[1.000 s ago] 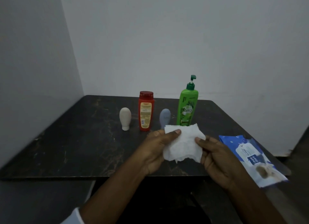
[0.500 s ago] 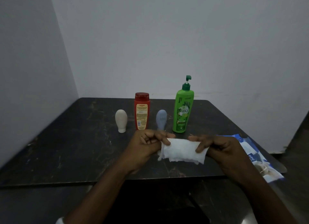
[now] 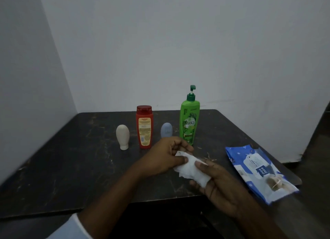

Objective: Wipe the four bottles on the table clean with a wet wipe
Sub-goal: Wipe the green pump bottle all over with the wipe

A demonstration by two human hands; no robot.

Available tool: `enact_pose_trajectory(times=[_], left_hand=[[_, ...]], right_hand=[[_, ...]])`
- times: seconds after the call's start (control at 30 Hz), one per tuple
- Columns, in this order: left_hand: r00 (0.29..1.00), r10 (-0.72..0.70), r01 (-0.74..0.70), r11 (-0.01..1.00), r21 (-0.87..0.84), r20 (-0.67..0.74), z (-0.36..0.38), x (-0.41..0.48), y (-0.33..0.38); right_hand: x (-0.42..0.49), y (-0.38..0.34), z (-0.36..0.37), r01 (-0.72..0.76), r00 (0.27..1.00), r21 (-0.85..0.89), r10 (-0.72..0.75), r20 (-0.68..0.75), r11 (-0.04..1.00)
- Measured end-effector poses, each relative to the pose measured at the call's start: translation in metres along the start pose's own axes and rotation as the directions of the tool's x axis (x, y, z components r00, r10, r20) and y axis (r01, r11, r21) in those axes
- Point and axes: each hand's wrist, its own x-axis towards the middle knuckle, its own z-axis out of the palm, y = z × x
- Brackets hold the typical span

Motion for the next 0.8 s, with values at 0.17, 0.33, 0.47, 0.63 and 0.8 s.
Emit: enact_pose_trajectory(times=[0.17,0.33,0.47,0.63,0.8], left_hand=[[0.990,0.049,-0.047,0.999,0.021,-0.133,-0.003,0.037,0.006],[0.698,0.208,-0.150,0.978,0.143,-0.685,-0.016,0.105,0.009],[0.778,0.082,-0.033,0.995,0.089,-0.623,-0.013,0.151,0.003],[0.811,-0.039,0.049,0.999,0.003,-0.584,-0.004,0.177,-0.007],[0.799,-0.014,-0.027,0.998,-0.059,-0.601,-0.007,0.168,-0.016]], right_hand=[[0.003,0.001,-0.011,0.095,0.975,0.175,-0.056,-0.213,0.980],[0.003,-0.006,-0.017,0.185,0.933,0.291,-0.075,-0.352,0.939],[0.002,-0.020,-0.022,0.267,0.901,0.384,-0.088,-0.425,0.884],[0.008,-0.027,-0.039,0.336,0.892,0.464,-0.118,-0.437,0.819],[0.012,-0.022,-0.043,0.362,0.882,0.412,-0.164,-0.442,0.836]])
